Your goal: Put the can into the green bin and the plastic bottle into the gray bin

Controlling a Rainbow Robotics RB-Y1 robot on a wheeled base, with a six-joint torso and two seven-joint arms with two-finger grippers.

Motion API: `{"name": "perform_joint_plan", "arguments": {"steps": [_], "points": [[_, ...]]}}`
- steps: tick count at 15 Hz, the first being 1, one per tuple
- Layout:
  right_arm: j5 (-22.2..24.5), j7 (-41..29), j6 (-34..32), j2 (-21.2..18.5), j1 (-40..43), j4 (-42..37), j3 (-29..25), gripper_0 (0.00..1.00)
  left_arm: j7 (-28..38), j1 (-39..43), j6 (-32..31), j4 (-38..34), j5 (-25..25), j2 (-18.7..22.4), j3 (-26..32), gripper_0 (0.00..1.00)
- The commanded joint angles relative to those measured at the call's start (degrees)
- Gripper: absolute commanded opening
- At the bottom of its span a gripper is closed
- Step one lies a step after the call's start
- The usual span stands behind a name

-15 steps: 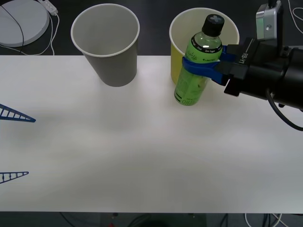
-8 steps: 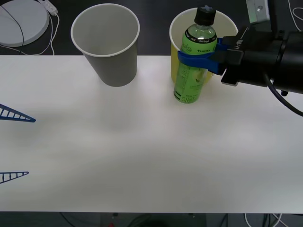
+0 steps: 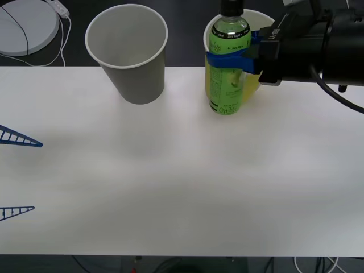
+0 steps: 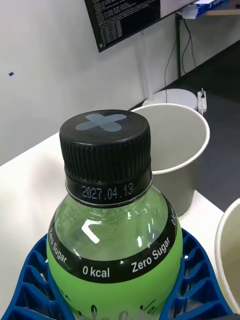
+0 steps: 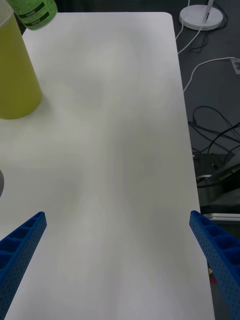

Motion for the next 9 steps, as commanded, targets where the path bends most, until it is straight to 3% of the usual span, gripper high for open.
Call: {"name": "perform_joint_plan", "arguments": {"steps": [1,4,6,9], "points": [[0.2,-0.1,-4.6,1.2,-3.9,2.2,0.0,0.0,0.0,0.0,0.0,0.0,0.0,0.0,0.0,1.0],[0.9,-3.0,-10.6,2.4,-8.4,4.2,0.1,0.0,0.0,0.0,0.0,0.0,0.0,0.0,0.0,1.0],[5.1,-8.1,-16.6,3.9,-12.4,4.0,0.1,0.0,0.0,0.0,0.0,0.0,0.0,0.0,0.0,1.0],[8.5,-8.5,-23.0,6.8,-16.3,5.8,0.1,0.0,0.0,0.0,0.0,0.0,0.0,0.0,0.0,1.0]]}}
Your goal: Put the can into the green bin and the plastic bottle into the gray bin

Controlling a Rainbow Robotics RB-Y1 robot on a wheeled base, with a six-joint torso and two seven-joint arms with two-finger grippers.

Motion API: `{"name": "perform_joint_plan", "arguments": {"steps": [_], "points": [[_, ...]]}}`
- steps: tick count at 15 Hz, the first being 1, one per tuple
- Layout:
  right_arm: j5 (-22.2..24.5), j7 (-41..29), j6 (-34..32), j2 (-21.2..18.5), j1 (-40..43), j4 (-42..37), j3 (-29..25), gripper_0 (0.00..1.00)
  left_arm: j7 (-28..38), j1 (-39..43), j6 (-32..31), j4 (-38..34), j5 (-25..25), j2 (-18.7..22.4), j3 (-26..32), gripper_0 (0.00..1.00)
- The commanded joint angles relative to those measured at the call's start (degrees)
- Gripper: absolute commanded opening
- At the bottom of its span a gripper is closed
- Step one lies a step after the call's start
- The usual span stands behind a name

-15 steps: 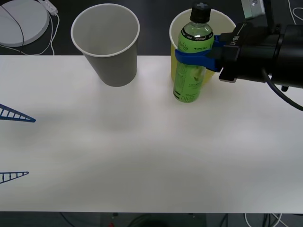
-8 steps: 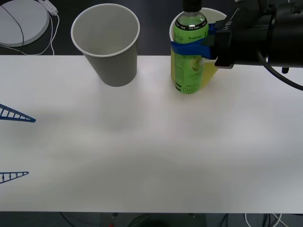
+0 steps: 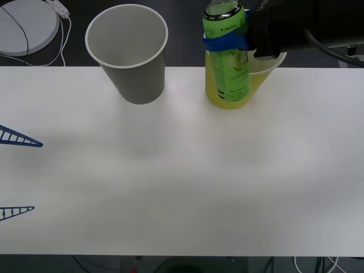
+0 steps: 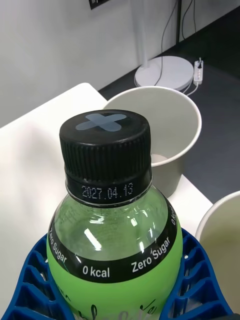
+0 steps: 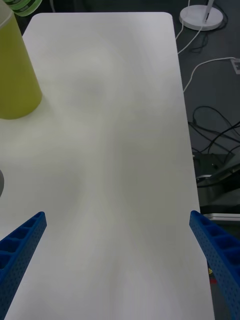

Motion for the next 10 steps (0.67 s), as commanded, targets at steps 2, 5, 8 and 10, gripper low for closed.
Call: {"name": "perform_joint_plan", "arguments": {"steps": [2,5,8,10], "points": [[4.1,-0.2,-8.1,5.0,-5.3,3.2,0.0,0.0,0.0,0.0,0.0,0.0,0.0,0.0,0.0,1.0],[7.3,-0.2,-14.4,10.5,-9.9,7.0,0.0,0.0,0.0,0.0,0.0,0.0,0.0,0.0,0.0,1.0],[10.8,-0.2,-21.1,16.5,-15.3,11.5,0.0,0.0,0.0,0.0,0.0,0.0,0.0,0.0,0.0,1.0],[13.5,-0.2,-25.4,20.4,-18.7,14.7,0.0,0.0,0.0,0.0,0.0,0.0,0.0,0.0,0.0,1.0]]}}
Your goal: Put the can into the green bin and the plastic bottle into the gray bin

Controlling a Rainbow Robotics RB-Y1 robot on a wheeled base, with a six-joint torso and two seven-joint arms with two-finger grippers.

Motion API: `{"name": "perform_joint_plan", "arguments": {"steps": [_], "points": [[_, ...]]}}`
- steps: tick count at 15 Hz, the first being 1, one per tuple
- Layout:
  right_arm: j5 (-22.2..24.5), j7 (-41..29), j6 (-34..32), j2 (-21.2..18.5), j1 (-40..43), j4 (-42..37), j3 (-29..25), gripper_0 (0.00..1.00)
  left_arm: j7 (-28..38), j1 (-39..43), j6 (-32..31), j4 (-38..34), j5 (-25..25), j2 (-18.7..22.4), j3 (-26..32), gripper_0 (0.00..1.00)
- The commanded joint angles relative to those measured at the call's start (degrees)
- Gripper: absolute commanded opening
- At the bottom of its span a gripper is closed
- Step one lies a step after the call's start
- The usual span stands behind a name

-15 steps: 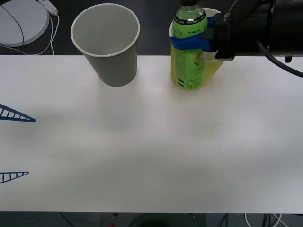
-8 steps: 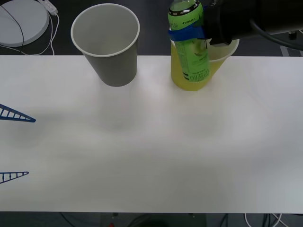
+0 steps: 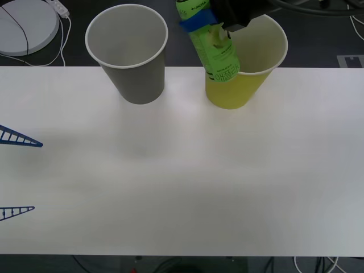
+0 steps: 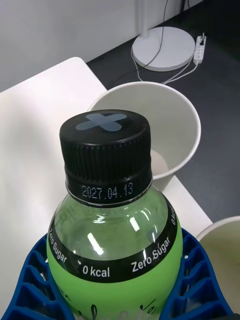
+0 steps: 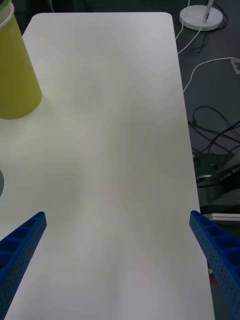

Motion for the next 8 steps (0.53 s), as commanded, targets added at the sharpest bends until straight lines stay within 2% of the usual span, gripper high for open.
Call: {"name": "perform_joint_plan", "arguments": {"steps": [1,8], "points": [[3.1,0.0,-4.9,4.6,-4.1,4.2,0.0,0.0,0.0,0.0,0.0,0.0,0.0,0.0,0.0,1.0],[13.3,-0.5,-6.5,13.9,-9.5,14.5,0.8,0.0,0.0,0.0,0.0,0.0,0.0,0.0,0.0,1.0]]}}
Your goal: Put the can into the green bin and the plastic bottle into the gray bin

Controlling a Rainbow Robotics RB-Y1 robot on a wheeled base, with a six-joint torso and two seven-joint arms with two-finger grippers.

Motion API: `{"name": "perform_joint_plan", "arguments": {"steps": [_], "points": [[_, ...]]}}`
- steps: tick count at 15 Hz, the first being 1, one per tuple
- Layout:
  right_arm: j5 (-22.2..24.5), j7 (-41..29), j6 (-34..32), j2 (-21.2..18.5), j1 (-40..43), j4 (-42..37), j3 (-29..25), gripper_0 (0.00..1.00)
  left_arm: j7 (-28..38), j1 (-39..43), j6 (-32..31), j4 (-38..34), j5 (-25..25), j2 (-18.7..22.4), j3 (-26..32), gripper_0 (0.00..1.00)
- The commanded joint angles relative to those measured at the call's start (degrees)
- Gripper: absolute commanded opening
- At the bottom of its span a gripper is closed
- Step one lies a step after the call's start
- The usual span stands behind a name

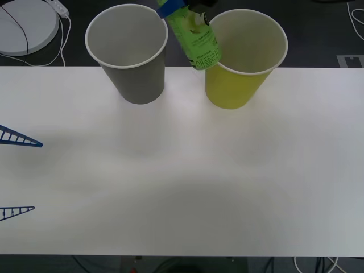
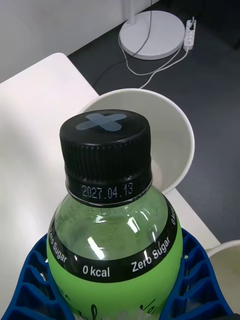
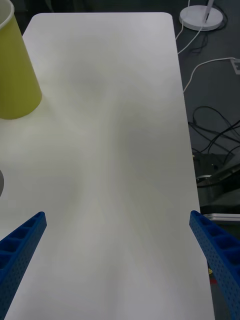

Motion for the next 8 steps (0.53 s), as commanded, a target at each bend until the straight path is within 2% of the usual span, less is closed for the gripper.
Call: {"name": "perform_joint_plan", "arguments": {"steps": [1,8], "points": [[3.5,0.0,0.0,3.1,-2.6,4.6,1.2,0.0,0.0,0.0,0.0,0.0,0.0,0.0,0.0,1.0],[9.7,0.0,0.0,9.7,-8.9,15.7,1.7,0.0,0.0,0.0,0.0,0.0,0.0,0.0,0.0,1.0]]}}
